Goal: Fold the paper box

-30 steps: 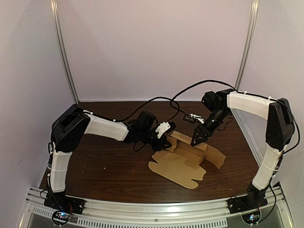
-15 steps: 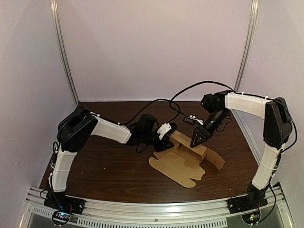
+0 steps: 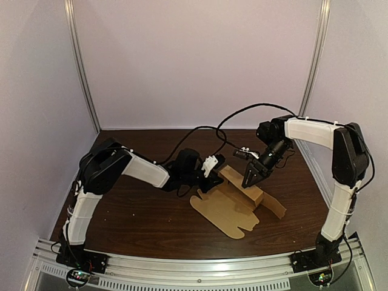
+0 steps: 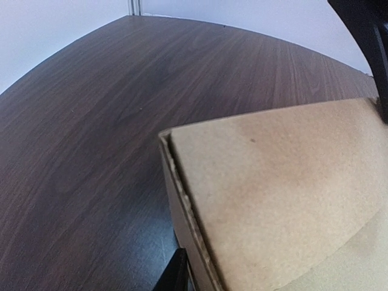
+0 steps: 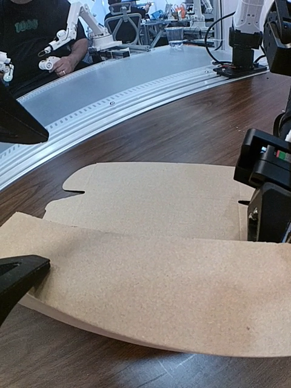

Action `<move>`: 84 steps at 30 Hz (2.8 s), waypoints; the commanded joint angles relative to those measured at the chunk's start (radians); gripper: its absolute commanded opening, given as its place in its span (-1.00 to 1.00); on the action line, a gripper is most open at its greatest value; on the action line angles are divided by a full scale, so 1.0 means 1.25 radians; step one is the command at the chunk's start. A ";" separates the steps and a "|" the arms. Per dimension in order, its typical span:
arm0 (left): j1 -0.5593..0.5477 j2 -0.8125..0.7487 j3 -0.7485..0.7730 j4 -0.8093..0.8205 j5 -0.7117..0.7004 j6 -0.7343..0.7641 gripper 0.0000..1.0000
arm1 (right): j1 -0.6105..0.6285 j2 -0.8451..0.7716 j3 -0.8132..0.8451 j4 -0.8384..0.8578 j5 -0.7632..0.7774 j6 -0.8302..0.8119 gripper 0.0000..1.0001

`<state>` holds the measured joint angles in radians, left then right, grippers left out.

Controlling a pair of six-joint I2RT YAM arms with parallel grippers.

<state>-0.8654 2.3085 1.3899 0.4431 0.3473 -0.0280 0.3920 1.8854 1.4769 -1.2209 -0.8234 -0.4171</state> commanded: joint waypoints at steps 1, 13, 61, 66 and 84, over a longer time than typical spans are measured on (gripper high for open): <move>-0.022 0.014 0.020 0.065 0.017 -0.029 -0.71 | -0.007 0.043 0.005 0.019 0.016 0.000 0.28; -0.043 -0.153 -0.145 -0.013 -0.152 -0.184 -0.87 | -0.024 0.038 0.034 0.032 -0.005 0.071 0.29; -0.045 -0.083 -0.210 0.278 -0.210 -0.083 -0.57 | -0.018 0.197 0.166 -0.064 -0.051 0.038 0.28; -0.044 -0.079 -0.196 0.287 -0.200 -0.086 -0.47 | -0.018 0.199 0.166 -0.063 -0.053 0.039 0.28; -0.044 -0.053 -0.138 0.234 -0.171 -0.077 -0.60 | -0.016 0.206 0.168 -0.068 -0.069 0.037 0.28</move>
<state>-0.9203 2.2364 1.1934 0.7387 0.1139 -0.1387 0.3698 2.1304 1.6657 -1.2907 -0.8982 -0.3595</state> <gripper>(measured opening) 0.165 0.641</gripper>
